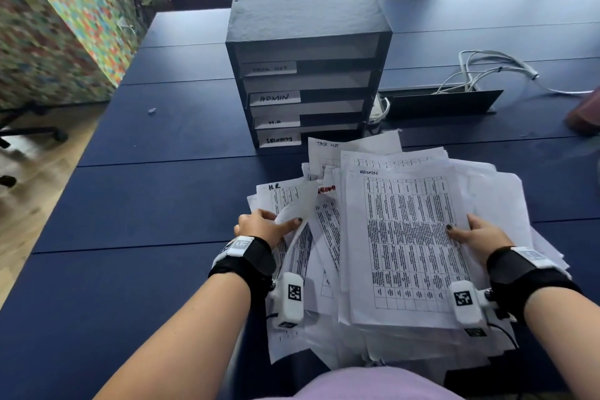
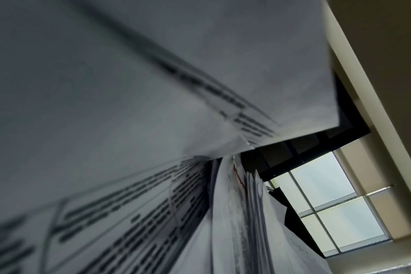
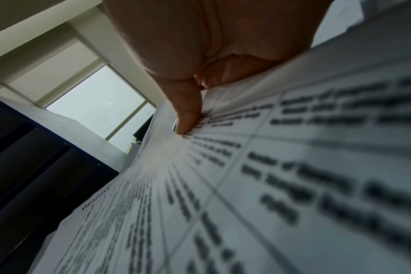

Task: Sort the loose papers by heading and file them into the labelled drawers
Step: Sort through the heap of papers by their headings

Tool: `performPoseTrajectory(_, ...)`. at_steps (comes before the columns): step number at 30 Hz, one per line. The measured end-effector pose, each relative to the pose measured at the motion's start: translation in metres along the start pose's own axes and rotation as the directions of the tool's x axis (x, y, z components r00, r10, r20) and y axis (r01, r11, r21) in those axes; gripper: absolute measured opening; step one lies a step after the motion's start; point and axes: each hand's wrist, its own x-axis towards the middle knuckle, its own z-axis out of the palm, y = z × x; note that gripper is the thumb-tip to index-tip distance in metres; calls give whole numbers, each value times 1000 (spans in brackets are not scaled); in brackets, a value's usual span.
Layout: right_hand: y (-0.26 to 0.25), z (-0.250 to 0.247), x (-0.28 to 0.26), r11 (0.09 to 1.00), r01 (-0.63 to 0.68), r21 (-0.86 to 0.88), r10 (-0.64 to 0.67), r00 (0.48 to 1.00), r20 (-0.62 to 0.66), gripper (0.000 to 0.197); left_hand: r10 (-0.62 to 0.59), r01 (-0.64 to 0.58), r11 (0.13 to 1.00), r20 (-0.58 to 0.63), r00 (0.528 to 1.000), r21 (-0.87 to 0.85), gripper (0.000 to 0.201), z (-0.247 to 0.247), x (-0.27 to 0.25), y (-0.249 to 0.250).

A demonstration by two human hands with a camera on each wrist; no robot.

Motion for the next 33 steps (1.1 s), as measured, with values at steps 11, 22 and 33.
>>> performPoseTrajectory(11, 5, -6, 5, 997, 3, -77, 0, 999, 32, 12, 192, -196, 978, -60, 979, -66, 18, -2, -12, 24)
performPoseTrajectory(22, -8, -5, -3, 998, -49, -34, 51, 997, 52, 19, 340, -424, 848, -288, 895, -319, 14, -52, -48, 67)
performPoseTrajectory(33, -18, -4, -11, 998, -61, -31, 63, 995, 82, 20, 663, -883, 408, -590, 460, -230, 23, -102, -108, 115)
